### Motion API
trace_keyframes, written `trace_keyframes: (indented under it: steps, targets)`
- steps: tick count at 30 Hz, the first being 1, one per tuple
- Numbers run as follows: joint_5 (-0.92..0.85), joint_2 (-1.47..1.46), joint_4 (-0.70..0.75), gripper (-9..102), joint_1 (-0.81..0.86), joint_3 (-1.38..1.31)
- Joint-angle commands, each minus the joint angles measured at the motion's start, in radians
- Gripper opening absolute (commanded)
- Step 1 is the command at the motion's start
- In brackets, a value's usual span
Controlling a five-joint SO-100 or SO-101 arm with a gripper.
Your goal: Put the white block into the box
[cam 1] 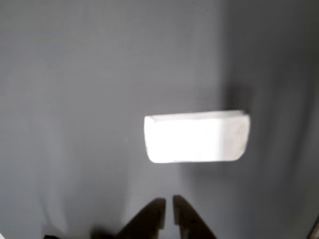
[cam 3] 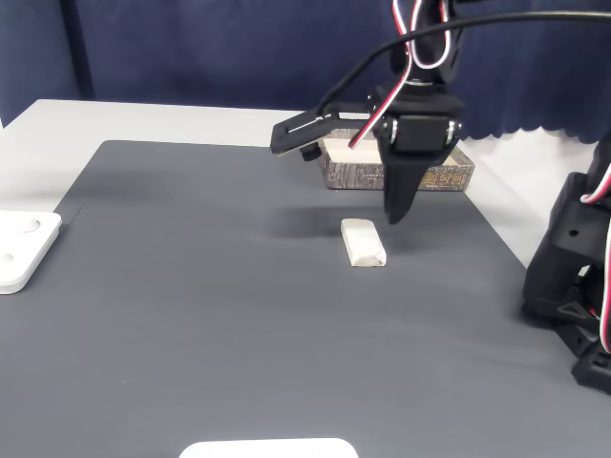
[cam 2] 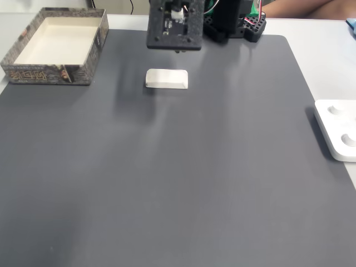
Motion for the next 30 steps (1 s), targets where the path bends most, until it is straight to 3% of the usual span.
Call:
trace_keyframes:
  steps: [1,19,24,30]
  targets:
    - [0.017,-0.003,0.015,-2,0.002,-0.064]
    - [0.066,-0.106,-0.107,-2,0.026,-0.127]
    - [0.163,-0.101,-0.109,-2,0.044,-0.124]
    - [0.466,-0.098,-0.109,-1,0.043,-0.115]
